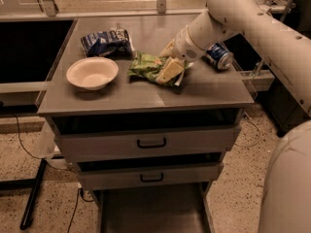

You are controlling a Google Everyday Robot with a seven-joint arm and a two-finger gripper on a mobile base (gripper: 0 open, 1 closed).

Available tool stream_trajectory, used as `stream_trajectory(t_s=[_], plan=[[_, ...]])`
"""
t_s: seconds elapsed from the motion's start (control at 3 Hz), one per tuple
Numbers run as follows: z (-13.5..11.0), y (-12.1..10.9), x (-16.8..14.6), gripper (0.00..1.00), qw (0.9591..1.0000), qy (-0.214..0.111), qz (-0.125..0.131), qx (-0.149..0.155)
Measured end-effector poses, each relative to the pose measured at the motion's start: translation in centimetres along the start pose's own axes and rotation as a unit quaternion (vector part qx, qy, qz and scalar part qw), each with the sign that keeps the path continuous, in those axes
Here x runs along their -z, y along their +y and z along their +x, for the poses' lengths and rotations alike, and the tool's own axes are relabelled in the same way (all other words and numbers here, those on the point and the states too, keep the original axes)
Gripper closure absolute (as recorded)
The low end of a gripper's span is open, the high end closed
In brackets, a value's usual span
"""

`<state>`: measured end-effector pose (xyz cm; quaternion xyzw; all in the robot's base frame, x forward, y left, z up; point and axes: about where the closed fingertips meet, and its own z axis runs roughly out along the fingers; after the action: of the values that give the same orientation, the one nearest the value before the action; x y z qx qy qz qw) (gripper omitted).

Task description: Place green jalapeno chip bag into bottom drawer

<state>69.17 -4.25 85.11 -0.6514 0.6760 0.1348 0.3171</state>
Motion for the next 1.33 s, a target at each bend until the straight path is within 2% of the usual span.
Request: stream_trajectory(t_s=[0.67,1.0,1.33], plan=[[0.00,0.00,-0.01,0.88,1.0000,0.000,0.000,0.000],[0.00,0.00,-0.01,1.00,1.0000,0.000,0.000,0.000],[0.04,0.55,0.21,1.00,1.0000,0.000,0.000,0.002]])
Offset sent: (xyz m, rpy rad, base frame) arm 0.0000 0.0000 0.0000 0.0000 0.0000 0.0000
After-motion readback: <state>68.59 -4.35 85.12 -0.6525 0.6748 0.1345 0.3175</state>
